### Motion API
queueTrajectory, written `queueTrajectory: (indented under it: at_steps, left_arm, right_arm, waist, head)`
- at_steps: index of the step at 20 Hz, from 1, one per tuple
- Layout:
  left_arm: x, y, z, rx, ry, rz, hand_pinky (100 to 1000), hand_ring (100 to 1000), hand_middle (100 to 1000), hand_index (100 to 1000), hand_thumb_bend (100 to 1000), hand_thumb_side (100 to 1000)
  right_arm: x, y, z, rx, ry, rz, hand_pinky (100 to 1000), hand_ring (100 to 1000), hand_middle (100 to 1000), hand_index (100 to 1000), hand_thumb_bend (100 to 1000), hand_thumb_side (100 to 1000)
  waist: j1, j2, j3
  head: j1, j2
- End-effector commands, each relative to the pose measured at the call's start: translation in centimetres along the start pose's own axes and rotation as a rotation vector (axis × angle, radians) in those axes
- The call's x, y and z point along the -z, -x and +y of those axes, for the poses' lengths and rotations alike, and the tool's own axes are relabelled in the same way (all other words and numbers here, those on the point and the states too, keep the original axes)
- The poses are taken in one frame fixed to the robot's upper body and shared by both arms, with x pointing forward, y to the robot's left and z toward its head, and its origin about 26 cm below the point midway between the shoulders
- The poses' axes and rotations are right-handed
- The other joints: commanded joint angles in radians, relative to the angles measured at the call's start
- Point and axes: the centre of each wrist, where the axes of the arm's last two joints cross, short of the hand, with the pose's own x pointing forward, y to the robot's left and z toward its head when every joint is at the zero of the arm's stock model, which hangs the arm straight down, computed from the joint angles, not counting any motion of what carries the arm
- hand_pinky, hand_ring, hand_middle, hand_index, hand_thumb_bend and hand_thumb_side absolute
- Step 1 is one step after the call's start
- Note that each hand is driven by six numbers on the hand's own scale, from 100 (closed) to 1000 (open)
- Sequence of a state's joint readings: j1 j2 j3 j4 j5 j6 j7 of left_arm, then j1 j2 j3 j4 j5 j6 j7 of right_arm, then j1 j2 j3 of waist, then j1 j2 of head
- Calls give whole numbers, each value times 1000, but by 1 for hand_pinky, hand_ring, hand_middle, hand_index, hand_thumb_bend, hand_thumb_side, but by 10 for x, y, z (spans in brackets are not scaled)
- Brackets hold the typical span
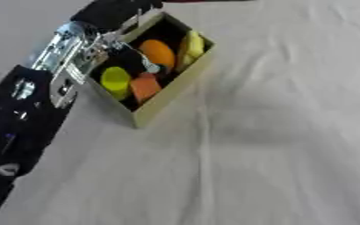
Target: Pick up objects on the table and place them in the box.
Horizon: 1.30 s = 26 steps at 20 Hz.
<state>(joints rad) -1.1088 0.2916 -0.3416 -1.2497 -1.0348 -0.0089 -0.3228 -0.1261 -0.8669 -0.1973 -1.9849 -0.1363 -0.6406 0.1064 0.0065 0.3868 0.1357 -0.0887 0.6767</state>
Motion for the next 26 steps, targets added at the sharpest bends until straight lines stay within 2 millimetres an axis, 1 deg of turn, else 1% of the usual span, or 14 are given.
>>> queueTrajectory:
  at_steps: [1,4,6,7,8,9,10,11,13,15,17,19,22,26]
  left_arm:
    - [-9,10,31,22,-55,3,892,866,830,943,742,509]
    - [-16,13,46,1,-79,-11,883,859,822,938,700,510]
    - [-22,14,57,-19,-115,-16,870,847,810,929,606,498]
    - [-25,14,63,-33,-142,-18,858,838,800,922,509,507]
    - [-30,14,69,-56,-184,-20,851,833,795,918,452,511]
    - [-35,14,76,-83,-228,-20,828,816,777,906,368,503]
    - [-42,15,83,-127,-293,-15,811,802,762,898,328,505]
    - [-49,15,90,-171,-356,-8,783,780,738,884,287,534]
    - [-65,15,103,-276,-506,9,747,752,702,860,236,551]
    - [-84,15,114,-378,-669,15,730,740,688,846,232,545]
    - [-103,16,120,-467,-820,14,716,730,676,835,244,536]
    - [-121,16,121,-547,-942,5,712,732,680,858,257,593]
    - [-141,16,116,-663,-1099,-35,712,735,682,862,283,617]
    - [-152,23,100,-777,-1240,-68,714,738,684,861,288,613]
  right_arm:
    - [6,-5,-9,-23,-9,-24,929,813,659,807,100,381]
    - [5,-5,-9,-24,-7,-24,928,813,659,807,100,380]
    - [5,-5,-9,-25,-4,-24,928,813,660,807,100,378]
    - [5,-5,-9,-25,-1,-25,928,813,660,808,100,376]
    - [5,-5,-10,-25,3,-26,927,813,660,808,100,375]
    - [5,-5,-10,-25,7,-28,927,813,660,808,100,373]
    - [5,-5,-10,-24,12,-31,927,813,661,808,100,371]
    - [6,-5,-11,-25,17,-34,926,813,662,808,100,367]
    - [6,-5,-12,-22,33,-42,925,813,664,808,100,359]
    - [6,-5,-13,-15,53,-56,923,813,668,809,100,368]
    - [7,-5,-13,0,85,-78,922,814,671,809,100,347]
    - [9,-5,-13,21,120,-102,924,815,677,811,100,357]
    - [13,-5,-13,67,177,-146,923,817,688,812,100,376]
    - [25,-4,-11,157,283,-240,919,820,705,816,100,419]
  waist:
    - [-2,-30,0]
    - [-3,-32,2]
    - [-3,-32,3]
    - [-3,-32,4]
    - [-4,-33,5]
    - [-4,-33,6]
    - [-5,-33,7]
    - [-5,-32,7]
    - [-6,-31,9]
    - [-7,-30,11]
    - [-9,-28,13]
    - [-12,-26,16]
    - [-18,-23,19]
    - [-27,-21,24]
  head:
    - [-6,-2]
    - [-8,0]
    - [-10,1]
    - [-11,1]
    - [-12,1]
    - [-13,1]
    - [-14,1]
    - [-15,1]
    - [-16,0]
    - [-17,-1]
    - [-20,-3]
    - [-21,-5]
    - [-22,-8]
    - [-22,-13]
